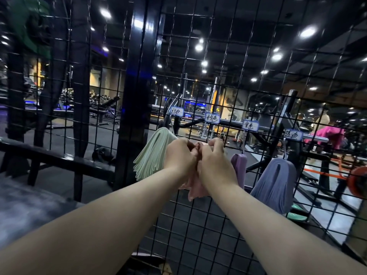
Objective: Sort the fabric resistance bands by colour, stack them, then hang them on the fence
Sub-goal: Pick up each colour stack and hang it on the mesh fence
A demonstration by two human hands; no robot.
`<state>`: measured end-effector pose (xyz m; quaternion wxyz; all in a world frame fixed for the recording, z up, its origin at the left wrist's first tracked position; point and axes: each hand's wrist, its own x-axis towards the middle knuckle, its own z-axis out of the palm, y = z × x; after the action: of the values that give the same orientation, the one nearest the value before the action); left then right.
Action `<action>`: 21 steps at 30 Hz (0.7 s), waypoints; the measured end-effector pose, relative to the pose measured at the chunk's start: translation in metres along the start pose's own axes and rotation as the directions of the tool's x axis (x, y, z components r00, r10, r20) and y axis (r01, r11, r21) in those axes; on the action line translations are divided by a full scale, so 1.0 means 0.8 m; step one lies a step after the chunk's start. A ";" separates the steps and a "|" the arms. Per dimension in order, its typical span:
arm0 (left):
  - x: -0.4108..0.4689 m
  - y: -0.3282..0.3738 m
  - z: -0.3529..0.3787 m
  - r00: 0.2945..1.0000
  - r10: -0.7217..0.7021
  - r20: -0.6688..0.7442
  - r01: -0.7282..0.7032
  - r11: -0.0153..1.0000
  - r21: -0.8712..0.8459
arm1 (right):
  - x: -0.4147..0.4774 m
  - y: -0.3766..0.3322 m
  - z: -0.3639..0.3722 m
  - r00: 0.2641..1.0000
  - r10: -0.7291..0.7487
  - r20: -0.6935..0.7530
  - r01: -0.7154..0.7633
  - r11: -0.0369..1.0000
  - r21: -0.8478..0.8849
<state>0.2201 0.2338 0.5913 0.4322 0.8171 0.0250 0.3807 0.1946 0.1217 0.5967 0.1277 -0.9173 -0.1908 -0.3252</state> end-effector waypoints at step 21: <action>-0.001 0.008 -0.006 0.994 0.060 0.094 -0.058 0.998 -0.024 | 0.017 0.008 -0.006 0.993 0.000 -0.117 -0.010 0.997 -0.080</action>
<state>0.2147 0.2328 0.5969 0.4299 0.8301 -0.0237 0.3543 0.2046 0.1175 0.6086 0.1026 -0.9015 -0.1676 -0.3855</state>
